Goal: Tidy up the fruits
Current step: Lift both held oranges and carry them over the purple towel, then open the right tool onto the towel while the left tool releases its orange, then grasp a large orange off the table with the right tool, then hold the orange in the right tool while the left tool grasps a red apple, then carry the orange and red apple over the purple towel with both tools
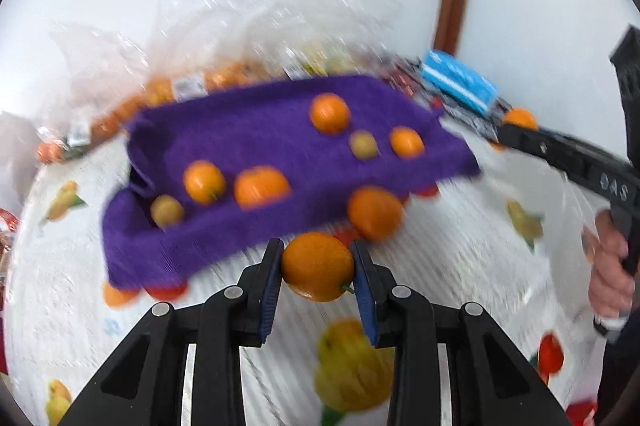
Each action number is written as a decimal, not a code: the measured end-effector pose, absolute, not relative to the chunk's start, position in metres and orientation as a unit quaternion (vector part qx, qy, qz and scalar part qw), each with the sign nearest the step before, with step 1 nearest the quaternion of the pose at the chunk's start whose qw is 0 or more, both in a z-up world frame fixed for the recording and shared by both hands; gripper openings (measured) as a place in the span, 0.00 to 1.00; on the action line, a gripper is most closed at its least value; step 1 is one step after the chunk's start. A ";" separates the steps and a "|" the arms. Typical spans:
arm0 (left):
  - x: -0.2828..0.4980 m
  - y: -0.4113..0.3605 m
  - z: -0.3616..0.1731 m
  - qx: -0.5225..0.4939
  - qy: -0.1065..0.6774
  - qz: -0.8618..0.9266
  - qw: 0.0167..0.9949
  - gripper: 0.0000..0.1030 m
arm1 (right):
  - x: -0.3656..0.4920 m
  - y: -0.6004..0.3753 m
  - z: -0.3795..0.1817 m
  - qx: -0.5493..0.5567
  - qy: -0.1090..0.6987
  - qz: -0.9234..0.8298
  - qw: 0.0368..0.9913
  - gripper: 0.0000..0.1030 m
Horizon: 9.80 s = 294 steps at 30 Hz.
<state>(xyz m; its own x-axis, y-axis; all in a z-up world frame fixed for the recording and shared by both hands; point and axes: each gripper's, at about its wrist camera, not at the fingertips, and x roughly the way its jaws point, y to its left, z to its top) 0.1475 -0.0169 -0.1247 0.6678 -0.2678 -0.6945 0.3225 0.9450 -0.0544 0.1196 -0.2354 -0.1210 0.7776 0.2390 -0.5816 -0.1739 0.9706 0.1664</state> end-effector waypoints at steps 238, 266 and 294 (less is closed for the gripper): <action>0.167 -0.055 -0.164 0.058 0.432 -0.171 0.884 0.41 | 0.116 -0.248 -0.196 0.037 0.415 0.052 0.907 0.42; 0.173 -0.067 -0.165 0.073 0.432 -0.138 0.888 0.24 | 0.117 -0.250 -0.198 0.060 0.417 0.087 0.903 0.42; 0.137 -0.040 -0.147 0.013 0.435 -0.079 0.897 0.23 | 0.094 -0.232 -0.175 0.045 0.407 0.136 0.902 0.42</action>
<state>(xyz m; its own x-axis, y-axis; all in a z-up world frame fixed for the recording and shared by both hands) 0.1369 -0.0401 -0.1471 0.6095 -0.1311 -0.7819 0.1537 0.9871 -0.0457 0.0942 -0.2318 -0.1746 0.6321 0.2830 -0.7214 -0.2092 0.9587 0.1927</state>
